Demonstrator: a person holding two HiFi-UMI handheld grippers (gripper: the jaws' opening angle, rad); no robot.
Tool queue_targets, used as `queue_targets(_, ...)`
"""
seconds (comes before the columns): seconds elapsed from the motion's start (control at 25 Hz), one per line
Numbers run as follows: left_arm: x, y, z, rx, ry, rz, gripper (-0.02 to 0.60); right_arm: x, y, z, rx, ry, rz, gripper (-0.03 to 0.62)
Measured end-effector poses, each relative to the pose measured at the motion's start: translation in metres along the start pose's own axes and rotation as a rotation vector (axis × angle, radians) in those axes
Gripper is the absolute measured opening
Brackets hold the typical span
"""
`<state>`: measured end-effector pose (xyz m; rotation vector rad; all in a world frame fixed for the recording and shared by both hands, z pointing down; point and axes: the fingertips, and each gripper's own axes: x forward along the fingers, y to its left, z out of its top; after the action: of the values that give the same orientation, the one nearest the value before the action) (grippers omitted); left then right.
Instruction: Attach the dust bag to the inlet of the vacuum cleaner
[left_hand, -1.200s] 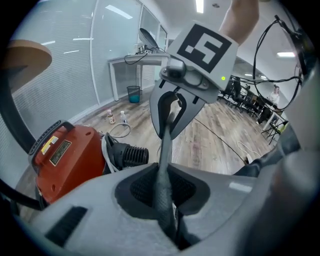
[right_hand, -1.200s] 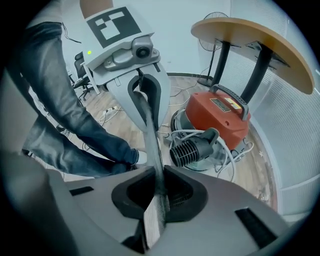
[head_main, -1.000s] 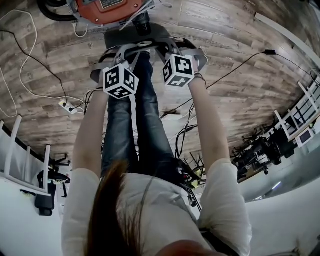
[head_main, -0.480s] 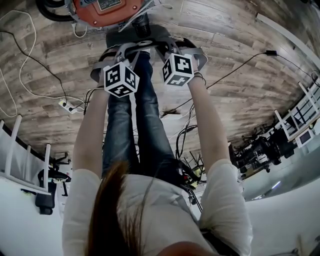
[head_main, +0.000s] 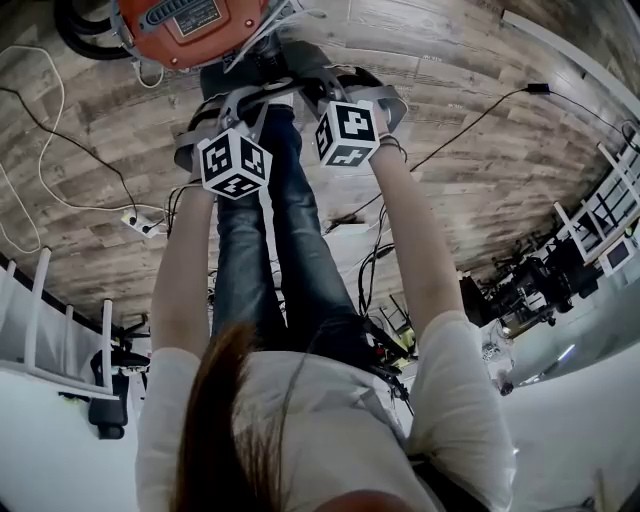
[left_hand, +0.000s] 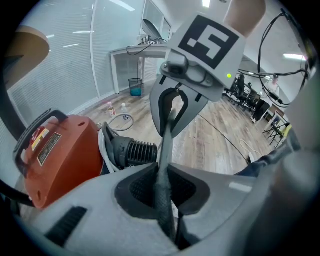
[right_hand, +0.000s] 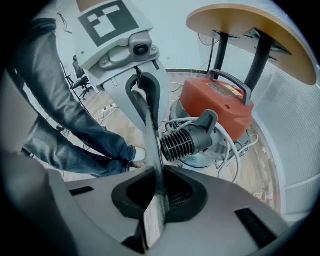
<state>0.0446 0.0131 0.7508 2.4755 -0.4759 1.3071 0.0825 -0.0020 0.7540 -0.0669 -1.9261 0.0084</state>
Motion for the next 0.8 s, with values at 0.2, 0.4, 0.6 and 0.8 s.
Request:
queue_targets(0.2,0.003,0.008,0.001,-0.013,0.004,0.007,0.04,0.002,-0.009,0.0,-0.009,0.003,-0.001,0.032)
queue_targets(0.4,0.004,0.015,0.003,-0.025,-0.003,0.018,0.04,0.002,-0.017,0.001,-0.038,0.007,-0.001,0.032)
queue_targets(0.6,0.003,0.018,0.003,-0.036,-0.004,0.021,0.04,0.002,-0.02,0.003,-0.07,0.015,0.007,0.032)
queue_targets(0.8,0.007,0.021,0.002,-0.059,0.0,0.028,0.04,0.005,-0.024,0.002,-0.089,0.023,0.016,0.034)
